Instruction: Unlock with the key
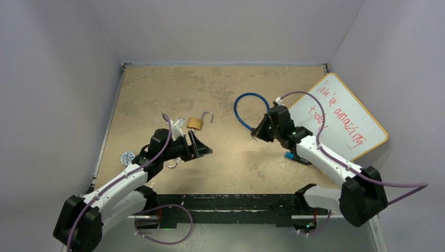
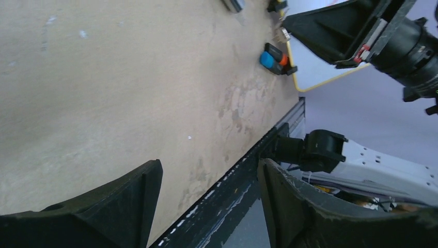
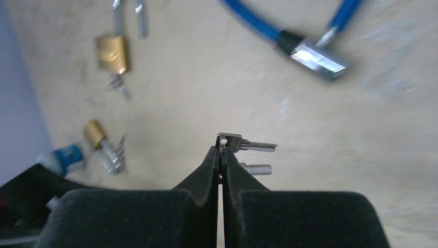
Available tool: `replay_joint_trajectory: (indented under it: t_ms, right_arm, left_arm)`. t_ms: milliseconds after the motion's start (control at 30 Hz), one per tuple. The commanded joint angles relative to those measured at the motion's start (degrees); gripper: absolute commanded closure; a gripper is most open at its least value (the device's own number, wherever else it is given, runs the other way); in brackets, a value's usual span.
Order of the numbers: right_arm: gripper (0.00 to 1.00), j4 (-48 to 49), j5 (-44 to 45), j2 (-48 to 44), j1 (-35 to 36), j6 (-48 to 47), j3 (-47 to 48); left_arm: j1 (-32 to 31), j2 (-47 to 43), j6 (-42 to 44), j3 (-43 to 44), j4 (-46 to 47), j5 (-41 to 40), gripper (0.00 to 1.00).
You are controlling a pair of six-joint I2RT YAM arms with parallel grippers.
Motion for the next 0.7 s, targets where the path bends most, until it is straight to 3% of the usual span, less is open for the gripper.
replay_joint_trajectory:
  t_ms: [0, 67, 200, 300, 533, 667]
  right_arm:
    - [1.0, 11.7, -6.7, -4.1, 9.1, 19.4, -4.6]
    - [1.0, 16.9, -5.6, -4.7, 12.9, 28.2, -6.0]
    - [1.0, 17.9, -4.1, -4.2, 17.8, 42.3, -5.5]
    - [1.0, 17.5, -5.0, -3.6, 19.0, 46.4, -4.2]
    - [1.0, 15.5, -5.0, -5.2, 20.6, 53.4, -4.8]
    - [1.0, 15.9, -4.6, -7.0, 20.8, 55.1, -5.3]
  left_arm:
    - [-4.9, 0.5, -0.8, 0.9, 12.5, 0.1, 0.3]
    - [-8.8, 0.6, 2.7, 2.1, 14.5, -3.6, 0.3]
    - [-14.7, 0.1, 10.6, 3.4, 16.3, -13.2, 0.34]
    - [-15.9, -0.6, 15.4, 2.2, 20.0, -17.0, 0.39]
    - [-16.4, 1.9, 20.3, -1.7, 34.3, -14.7, 0.42]
    - [-17.0, 6.7, 21.7, -1.3, 37.4, -12.7, 0.42]
